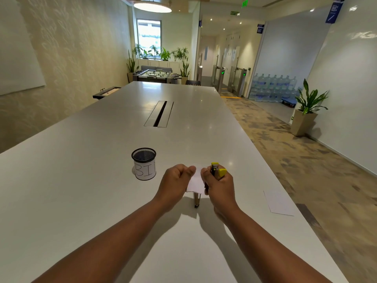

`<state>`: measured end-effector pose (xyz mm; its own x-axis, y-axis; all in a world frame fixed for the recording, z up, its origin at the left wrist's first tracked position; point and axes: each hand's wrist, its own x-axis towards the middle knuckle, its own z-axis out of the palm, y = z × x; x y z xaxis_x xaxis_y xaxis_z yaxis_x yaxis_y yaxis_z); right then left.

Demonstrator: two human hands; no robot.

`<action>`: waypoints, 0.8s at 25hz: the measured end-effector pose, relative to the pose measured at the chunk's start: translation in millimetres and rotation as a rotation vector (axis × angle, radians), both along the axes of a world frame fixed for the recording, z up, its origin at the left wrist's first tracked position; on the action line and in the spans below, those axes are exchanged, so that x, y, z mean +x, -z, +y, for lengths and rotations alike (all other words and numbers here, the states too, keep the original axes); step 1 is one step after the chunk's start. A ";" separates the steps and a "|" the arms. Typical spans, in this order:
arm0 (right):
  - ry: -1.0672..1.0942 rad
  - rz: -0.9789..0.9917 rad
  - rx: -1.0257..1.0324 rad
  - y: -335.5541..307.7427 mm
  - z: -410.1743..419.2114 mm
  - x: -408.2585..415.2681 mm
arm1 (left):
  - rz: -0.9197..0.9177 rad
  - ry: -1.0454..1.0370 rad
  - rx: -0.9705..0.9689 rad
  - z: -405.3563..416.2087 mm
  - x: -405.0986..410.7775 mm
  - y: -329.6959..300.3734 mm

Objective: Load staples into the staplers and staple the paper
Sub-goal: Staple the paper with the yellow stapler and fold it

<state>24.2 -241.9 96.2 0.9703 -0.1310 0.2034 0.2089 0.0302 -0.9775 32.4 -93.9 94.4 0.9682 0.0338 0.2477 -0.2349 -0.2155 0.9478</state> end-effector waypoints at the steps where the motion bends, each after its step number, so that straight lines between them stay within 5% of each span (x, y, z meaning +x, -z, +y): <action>1: 0.022 0.004 0.007 0.4 -1.5 1.9 | 0.047 0.061 -0.011 1.9 1.4 1.7; 7: 0.046 0.035 0.034 2.7 1.6 1.7 | -0.085 -0.066 0.299 -2.0 -2.0 12.0; 14: 0.118 0.049 0.064 -1.0 -4.8 3.1 | -0.039 0.123 0.268 2.9 -5.7 9.1; 20: 0.110 0.066 0.074 -6.6 -5.3 2.4 | -0.116 -0.014 0.457 1.0 -5.7 12.1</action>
